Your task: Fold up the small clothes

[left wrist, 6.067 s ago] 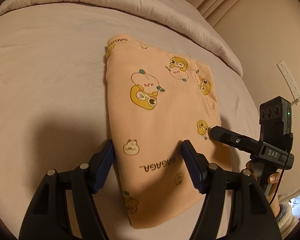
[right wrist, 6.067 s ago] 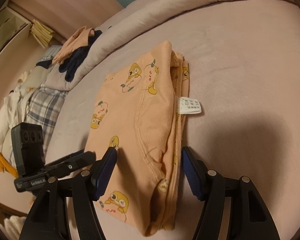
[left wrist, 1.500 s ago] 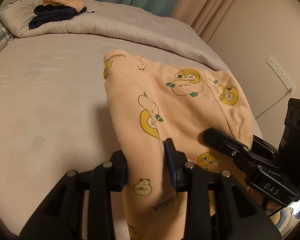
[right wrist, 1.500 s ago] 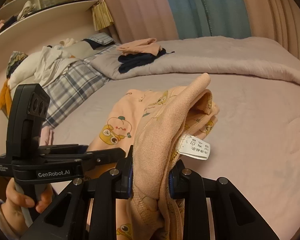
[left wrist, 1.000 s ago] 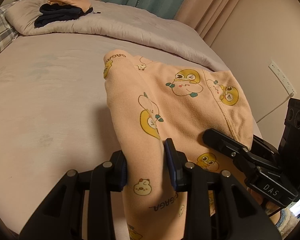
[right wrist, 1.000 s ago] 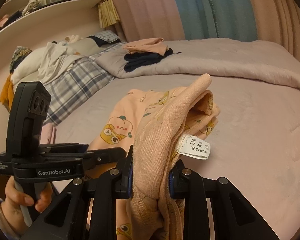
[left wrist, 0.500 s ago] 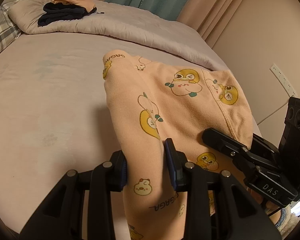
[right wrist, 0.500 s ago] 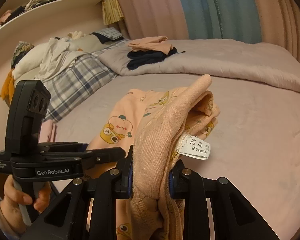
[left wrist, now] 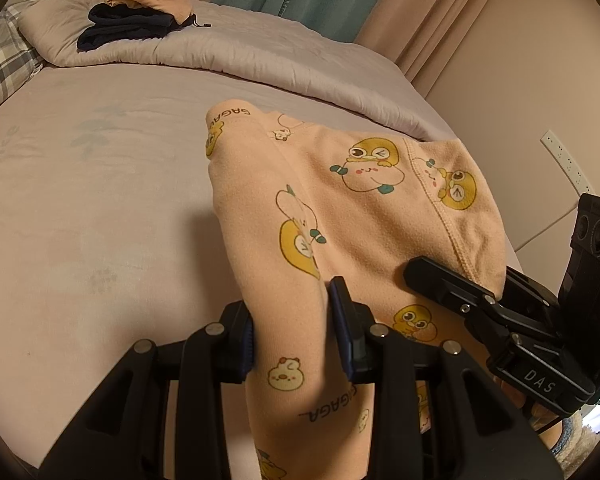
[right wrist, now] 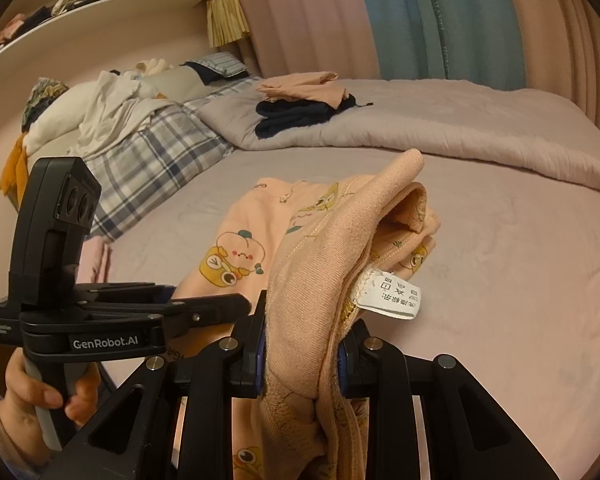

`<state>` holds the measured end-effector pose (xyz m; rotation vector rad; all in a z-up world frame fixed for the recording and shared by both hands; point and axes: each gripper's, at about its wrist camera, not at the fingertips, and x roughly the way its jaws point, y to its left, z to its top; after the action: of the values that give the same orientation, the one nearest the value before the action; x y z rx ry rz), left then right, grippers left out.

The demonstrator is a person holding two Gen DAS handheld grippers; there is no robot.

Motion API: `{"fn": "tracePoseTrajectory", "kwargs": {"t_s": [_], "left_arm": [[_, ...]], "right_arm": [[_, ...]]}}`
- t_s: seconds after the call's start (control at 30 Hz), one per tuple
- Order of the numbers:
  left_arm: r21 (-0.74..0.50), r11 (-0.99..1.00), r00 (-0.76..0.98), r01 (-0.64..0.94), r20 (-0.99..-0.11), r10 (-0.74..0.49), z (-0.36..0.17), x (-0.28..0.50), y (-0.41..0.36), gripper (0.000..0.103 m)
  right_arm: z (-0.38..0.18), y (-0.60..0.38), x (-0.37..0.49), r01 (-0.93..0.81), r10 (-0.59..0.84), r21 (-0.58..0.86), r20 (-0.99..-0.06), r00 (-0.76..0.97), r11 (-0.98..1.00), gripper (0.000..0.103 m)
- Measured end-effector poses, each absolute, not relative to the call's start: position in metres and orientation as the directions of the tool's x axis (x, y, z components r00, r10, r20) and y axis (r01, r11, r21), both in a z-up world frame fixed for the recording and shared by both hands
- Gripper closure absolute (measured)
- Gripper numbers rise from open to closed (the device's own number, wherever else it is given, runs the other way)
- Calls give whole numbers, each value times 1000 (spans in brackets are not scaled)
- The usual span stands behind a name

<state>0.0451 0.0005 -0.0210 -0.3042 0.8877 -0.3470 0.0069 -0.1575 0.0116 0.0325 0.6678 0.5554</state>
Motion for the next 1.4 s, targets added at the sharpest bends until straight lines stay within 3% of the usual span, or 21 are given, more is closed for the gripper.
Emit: {"fn": "tracePoseTrajectory", "kwargs": {"t_s": [1.4], "left_arm": [[-422,896,572,141,-704,-421,-29,48,5,71]], "right_arm": [[6,-158,20,-491,497,190,-597,630,850,75]]}}
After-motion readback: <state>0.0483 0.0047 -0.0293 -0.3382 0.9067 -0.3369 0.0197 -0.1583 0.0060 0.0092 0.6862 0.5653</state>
